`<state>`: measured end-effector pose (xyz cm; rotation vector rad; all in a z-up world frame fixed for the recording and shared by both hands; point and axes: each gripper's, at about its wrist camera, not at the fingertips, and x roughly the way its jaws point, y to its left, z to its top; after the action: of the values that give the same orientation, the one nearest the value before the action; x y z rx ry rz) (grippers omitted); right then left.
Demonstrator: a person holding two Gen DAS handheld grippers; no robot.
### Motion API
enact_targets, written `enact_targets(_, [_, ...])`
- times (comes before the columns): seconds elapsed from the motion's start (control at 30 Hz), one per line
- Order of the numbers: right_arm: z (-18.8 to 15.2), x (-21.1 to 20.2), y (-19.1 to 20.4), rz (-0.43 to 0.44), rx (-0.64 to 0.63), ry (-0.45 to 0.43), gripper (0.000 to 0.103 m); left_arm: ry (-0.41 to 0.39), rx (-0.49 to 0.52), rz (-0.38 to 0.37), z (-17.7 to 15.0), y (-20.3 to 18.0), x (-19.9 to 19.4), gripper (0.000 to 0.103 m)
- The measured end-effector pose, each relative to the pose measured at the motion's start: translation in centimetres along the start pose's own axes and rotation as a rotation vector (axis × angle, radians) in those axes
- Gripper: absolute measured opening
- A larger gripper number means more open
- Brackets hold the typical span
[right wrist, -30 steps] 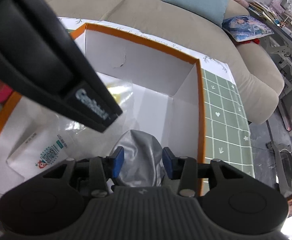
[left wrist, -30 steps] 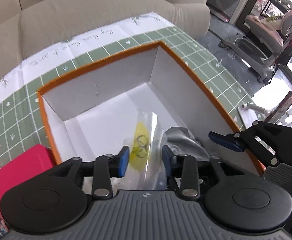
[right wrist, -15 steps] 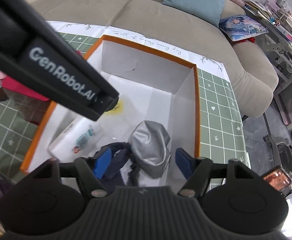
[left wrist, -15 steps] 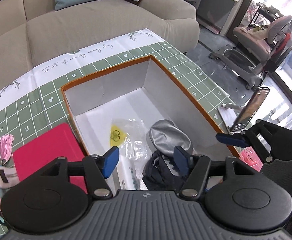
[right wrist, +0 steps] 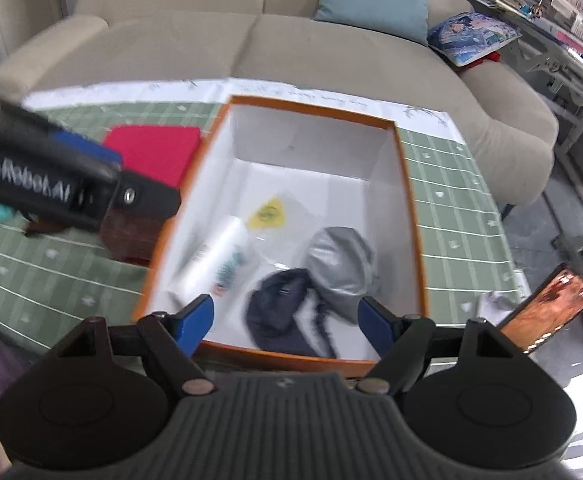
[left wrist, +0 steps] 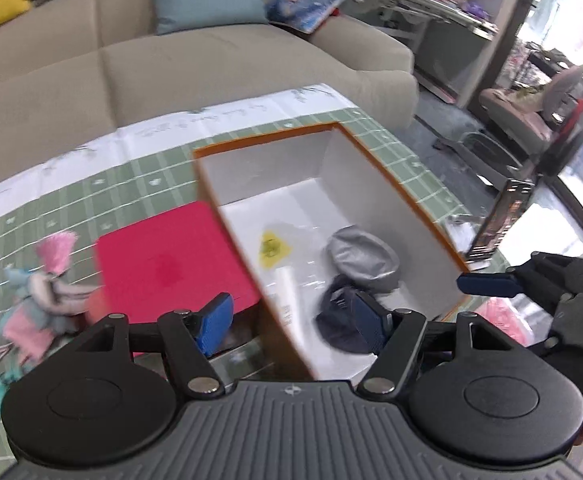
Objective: Organize soft objects
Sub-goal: 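Move both tools from the box toward the teal plush and pink cloth pile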
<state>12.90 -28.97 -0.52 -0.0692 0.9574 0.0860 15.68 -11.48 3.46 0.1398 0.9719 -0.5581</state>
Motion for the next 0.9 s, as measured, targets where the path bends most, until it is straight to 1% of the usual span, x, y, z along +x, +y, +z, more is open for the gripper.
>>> enact_targets(0.13, [0.5,-0.6,1.9,0.081,0.025,-0.019,0.078,-0.021,-0.037,0.052,-1.7,2.2,-1.9,0.079])
enact_targets(0.3, [1.4,-0.8,5.5,0.158,0.003,-0.038,0.078,-0.048,-0.091,0.109,-3.6,5.7,-4.2,0.079])
enact_targets(0.63, [4.0,1.1,13.6,0.24,-0.11,-0.023,0.078,-0.054,-0.183,0.199,-6.9,12.9,-6.9,0.079])
enact_targets(0.9, [6.0,3.3,18.9,0.268,-0.185,-0.025,0.078,-0.034,-0.236,0.238,-8.3,17.7,-7.1,0.079])
